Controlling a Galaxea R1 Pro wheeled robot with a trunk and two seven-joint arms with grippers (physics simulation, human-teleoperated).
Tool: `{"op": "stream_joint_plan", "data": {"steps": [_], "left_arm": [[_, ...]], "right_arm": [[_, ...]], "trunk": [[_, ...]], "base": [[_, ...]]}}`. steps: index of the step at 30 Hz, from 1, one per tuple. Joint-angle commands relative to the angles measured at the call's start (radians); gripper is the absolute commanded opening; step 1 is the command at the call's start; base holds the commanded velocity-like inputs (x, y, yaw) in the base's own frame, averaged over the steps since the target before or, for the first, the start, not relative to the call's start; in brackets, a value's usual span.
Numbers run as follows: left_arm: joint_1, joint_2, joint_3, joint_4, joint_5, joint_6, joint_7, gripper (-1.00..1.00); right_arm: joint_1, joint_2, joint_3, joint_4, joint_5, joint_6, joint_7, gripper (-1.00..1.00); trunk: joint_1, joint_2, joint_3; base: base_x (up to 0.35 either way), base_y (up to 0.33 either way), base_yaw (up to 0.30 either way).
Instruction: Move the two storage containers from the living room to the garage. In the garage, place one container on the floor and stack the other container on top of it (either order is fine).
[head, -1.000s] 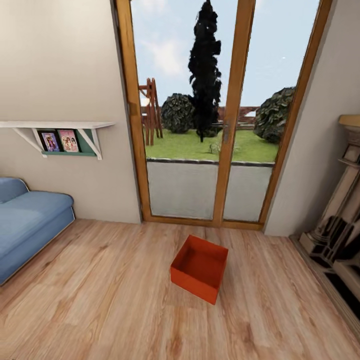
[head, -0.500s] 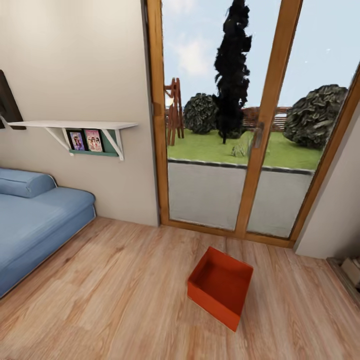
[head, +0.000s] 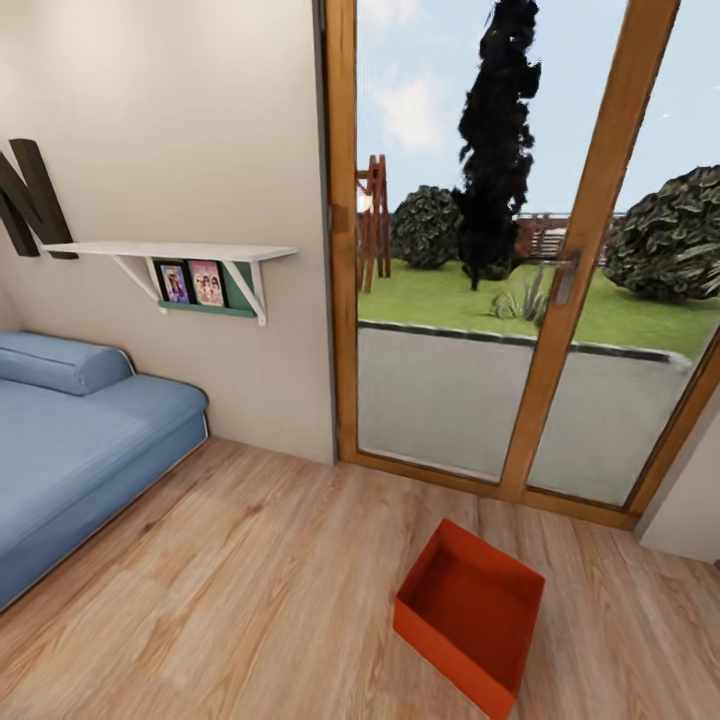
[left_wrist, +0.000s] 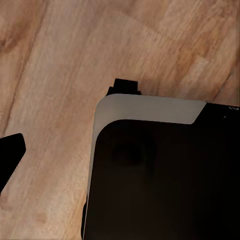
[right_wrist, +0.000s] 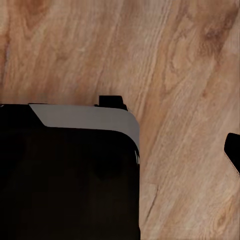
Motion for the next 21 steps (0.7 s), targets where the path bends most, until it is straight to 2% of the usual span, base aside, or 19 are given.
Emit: {"op": "stream_joint_plan", "data": {"steps": [1, 4, 13, 21], "left_arm": [[0.000, 0.000, 0.005, -0.001, 0.009, 0.004, 0.001, 1.00], [0.000, 0.000, 0.005, -0.001, 0.009, 0.002, 0.001, 1.00], [0.000, 0.000, 0.004, -0.002, 0.009, 0.003, 0.001, 1.00], [0.000, 0.000, 0.004, -0.002, 0.009, 0.004, 0.001, 1.00]], "right_arm": [[-0.001, 0.001, 0.008, 0.002, -0.008, -0.004, -0.001, 1.00], [-0.001, 0.001, 0.008, 0.002, -0.008, -0.004, -0.001, 1.00], [-0.001, 0.001, 0.008, 0.002, -0.008, -0.004, -0.001, 1.00], [-0.001, 0.001, 0.008, 0.002, -0.008, -0.006, -0.001, 1.00]], "trunk": [[0.001, -0.001, -0.001], [0.001, -0.001, -0.001], [0.001, -0.001, -0.001], [0.001, -0.001, -0.001]], "base": [[0.316, 0.000, 0.003], [0.240, 0.000, 0.001], [0.048, 0.006, 0.000], [0.269, 0.151, 0.000]]}}
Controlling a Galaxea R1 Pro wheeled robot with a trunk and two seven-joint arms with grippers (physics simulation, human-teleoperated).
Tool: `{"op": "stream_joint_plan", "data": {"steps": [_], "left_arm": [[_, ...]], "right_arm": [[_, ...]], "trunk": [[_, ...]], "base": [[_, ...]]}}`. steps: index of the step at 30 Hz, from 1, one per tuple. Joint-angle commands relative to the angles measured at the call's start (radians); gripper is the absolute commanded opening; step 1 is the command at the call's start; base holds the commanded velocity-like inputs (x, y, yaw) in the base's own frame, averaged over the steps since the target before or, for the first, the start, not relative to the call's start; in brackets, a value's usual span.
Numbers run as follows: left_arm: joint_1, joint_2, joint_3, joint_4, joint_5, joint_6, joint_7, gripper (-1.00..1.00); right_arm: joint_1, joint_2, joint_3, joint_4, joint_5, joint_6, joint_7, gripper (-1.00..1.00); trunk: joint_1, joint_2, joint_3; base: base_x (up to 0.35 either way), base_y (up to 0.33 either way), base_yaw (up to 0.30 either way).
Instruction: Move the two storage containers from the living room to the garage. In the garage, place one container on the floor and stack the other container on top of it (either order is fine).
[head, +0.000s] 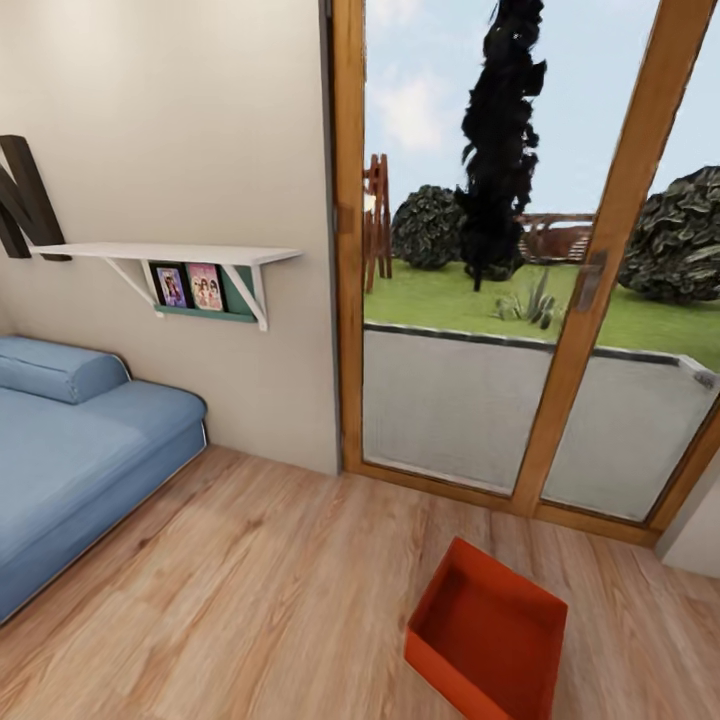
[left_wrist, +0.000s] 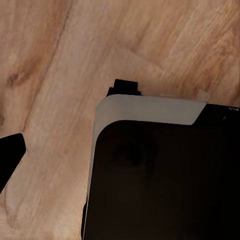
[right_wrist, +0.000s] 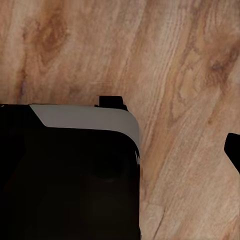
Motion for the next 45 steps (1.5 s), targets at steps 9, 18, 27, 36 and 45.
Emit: {"op": "stream_joint_plan", "data": {"steps": [9, 18, 27, 36, 45], "left_arm": [[0.000, 0.000, 0.005, -0.001, 0.008, 0.004, 0.001, 1.00], [0.000, 0.000, 0.004, -0.001, 0.008, 0.004, 0.001, 1.00], [0.000, 0.000, 0.004, -0.001, 0.008, 0.004, 0.001, 1.00], [0.000, -0.001, 0.004, -0.001, 0.008, 0.004, 0.001, 1.00], [0.000, -0.001, 0.004, -0.001, 0.008, 0.004, 0.001, 1.00]], "right_arm": [[-0.001, 0.004, 0.008, 0.002, -0.011, -0.006, -0.001, 1.00], [-0.001, 0.003, 0.008, 0.002, -0.013, -0.005, -0.001, 1.00], [-0.001, 0.002, 0.008, 0.002, -0.013, -0.005, -0.001, 1.00], [-0.001, 0.002, 0.008, 0.002, -0.013, -0.005, -0.002, 1.00], [-0.001, 0.001, 0.008, 0.002, -0.010, -0.007, -0.002, 1.00]], "trunk": [[0.001, -0.001, -0.001], [0.001, -0.001, -0.001], [0.001, -0.001, -0.001], [0.001, -0.001, -0.001], [0.001, -0.001, -0.001]], "base": [[0.163, 0.101, -0.089], [0.004, 0.002, -0.244], [0.000, 0.000, -0.250], [0.090, 0.067, -0.212], [0.273, 0.208, -0.015]]}}
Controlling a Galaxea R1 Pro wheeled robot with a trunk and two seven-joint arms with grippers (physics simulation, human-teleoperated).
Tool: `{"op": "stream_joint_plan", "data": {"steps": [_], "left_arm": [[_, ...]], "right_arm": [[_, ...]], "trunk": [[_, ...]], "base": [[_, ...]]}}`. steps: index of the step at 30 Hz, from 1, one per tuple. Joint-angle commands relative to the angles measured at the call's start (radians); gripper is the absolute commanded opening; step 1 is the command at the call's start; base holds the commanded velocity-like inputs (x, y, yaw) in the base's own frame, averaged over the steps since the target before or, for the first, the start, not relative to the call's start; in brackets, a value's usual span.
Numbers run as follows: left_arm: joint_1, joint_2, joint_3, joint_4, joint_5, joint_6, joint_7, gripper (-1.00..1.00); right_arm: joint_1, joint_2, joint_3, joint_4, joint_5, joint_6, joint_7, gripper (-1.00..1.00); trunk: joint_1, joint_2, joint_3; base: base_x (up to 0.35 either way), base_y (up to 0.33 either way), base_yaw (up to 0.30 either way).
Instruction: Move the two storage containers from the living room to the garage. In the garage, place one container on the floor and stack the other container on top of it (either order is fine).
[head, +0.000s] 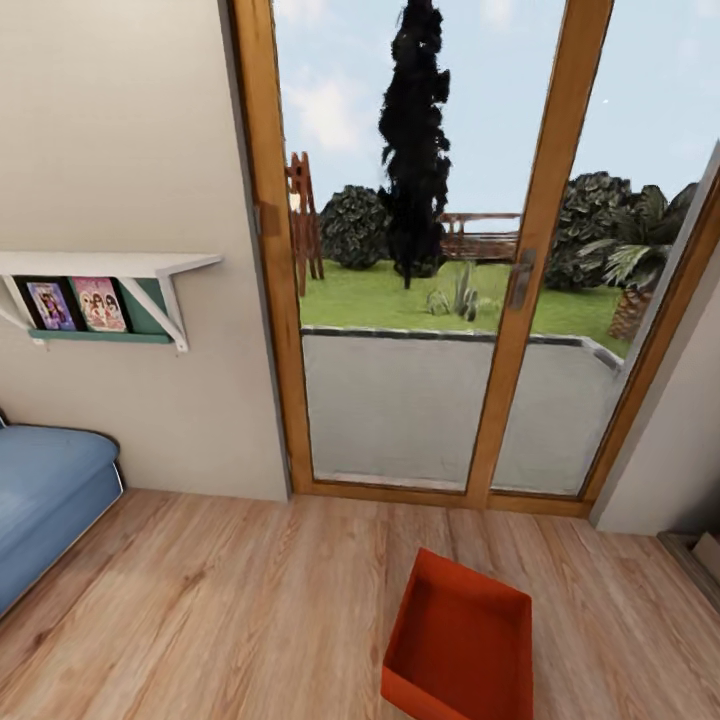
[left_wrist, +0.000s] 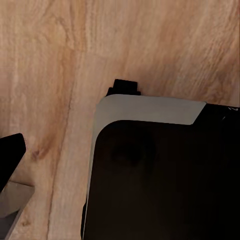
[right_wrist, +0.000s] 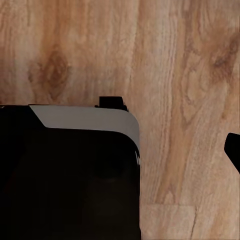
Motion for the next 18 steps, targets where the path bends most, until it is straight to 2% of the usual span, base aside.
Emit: {"op": "stream_joint_plan", "data": {"steps": [1, 6, 11, 18], "left_arm": [[0.000, 0.000, 0.005, -0.001, 0.008, 0.004, 0.001, 1.00], [0.000, 0.000, 0.005, -0.001, 0.008, 0.004, 0.001, 1.00], [0.000, 0.000, 0.005, -0.001, 0.008, 0.004, 0.001, 1.00], [0.000, 0.000, 0.005, -0.001, 0.008, 0.004, 0.001, 1.00]], "right_arm": [[-0.001, 0.001, 0.008, 0.002, -0.008, -0.005, -0.002, 1.00], [-0.001, 0.002, 0.008, 0.002, -0.009, -0.005, -0.002, 1.00], [-0.001, 0.002, 0.007, 0.002, -0.009, -0.005, -0.002, 1.00], [-0.001, 0.002, 0.007, 0.002, -0.010, -0.005, -0.002, 1.00]], "trunk": [[0.001, -0.001, -0.001], [0.001, -0.001, -0.001], [0.001, -0.001, -0.001], [0.001, -0.001, -0.001]], "base": [[0.279, 0.214, -0.009], [0.279, 0.203, -0.152], [0.241, 0.067, -0.229], [0.029, 0.003, -0.245]]}}
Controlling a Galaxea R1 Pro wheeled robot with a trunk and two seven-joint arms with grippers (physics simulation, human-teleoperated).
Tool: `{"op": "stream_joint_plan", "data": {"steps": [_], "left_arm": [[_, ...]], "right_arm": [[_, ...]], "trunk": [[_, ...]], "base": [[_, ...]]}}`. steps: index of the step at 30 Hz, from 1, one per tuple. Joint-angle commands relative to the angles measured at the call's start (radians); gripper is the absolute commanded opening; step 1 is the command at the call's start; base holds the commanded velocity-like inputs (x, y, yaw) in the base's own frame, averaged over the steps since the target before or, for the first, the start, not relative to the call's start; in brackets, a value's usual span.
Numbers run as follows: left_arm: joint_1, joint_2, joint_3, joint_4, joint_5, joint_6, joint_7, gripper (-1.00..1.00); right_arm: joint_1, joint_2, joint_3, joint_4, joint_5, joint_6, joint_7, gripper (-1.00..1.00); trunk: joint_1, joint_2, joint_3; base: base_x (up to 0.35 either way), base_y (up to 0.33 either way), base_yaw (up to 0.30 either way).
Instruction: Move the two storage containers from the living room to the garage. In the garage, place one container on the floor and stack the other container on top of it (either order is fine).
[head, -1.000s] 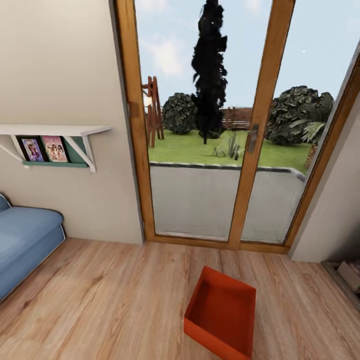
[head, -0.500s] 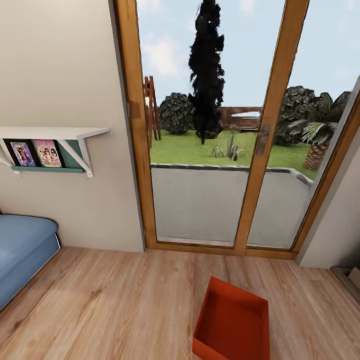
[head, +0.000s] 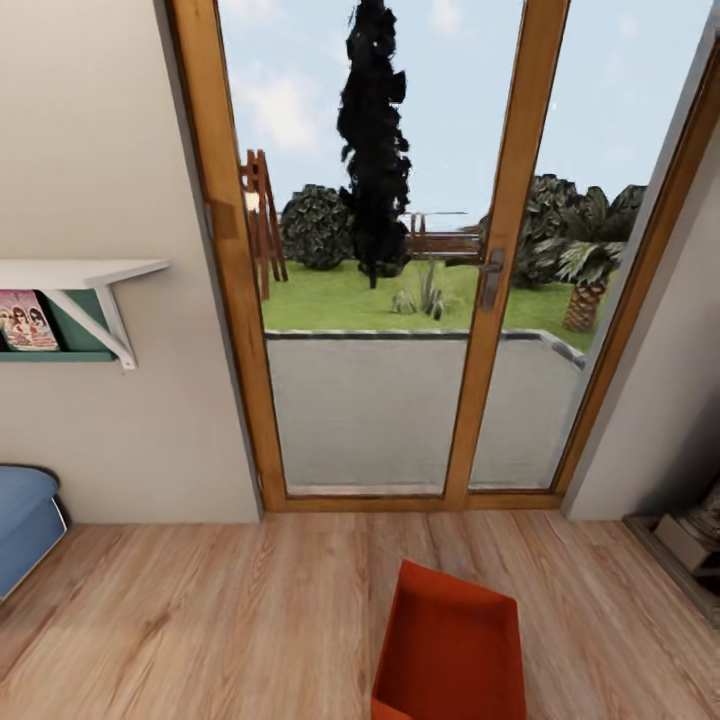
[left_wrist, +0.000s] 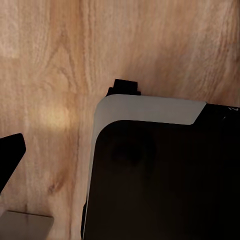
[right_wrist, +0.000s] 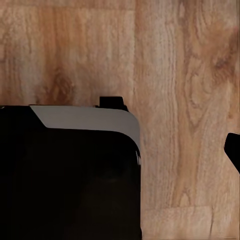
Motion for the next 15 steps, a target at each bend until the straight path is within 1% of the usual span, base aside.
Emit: {"op": "stream_joint_plan", "data": {"steps": [1, 15], "left_arm": [[0.000, 0.000, 0.005, -0.001, 0.008, 0.004, 0.001, 1.00], [0.000, 0.000, 0.005, -0.001, 0.008, 0.004, 0.001, 1.00]], "right_arm": [[-0.001, 0.001, 0.008, 0.002, -0.008, -0.004, -0.001, 1.00], [-0.001, 0.000, 0.007, 0.002, -0.008, -0.004, -0.001, 1.00]], "trunk": [[0.000, -0.001, -0.001], [0.000, -0.001, -0.001]], "base": [[0.003, 0.000, -0.245], [0.000, 0.000, -0.245]]}}
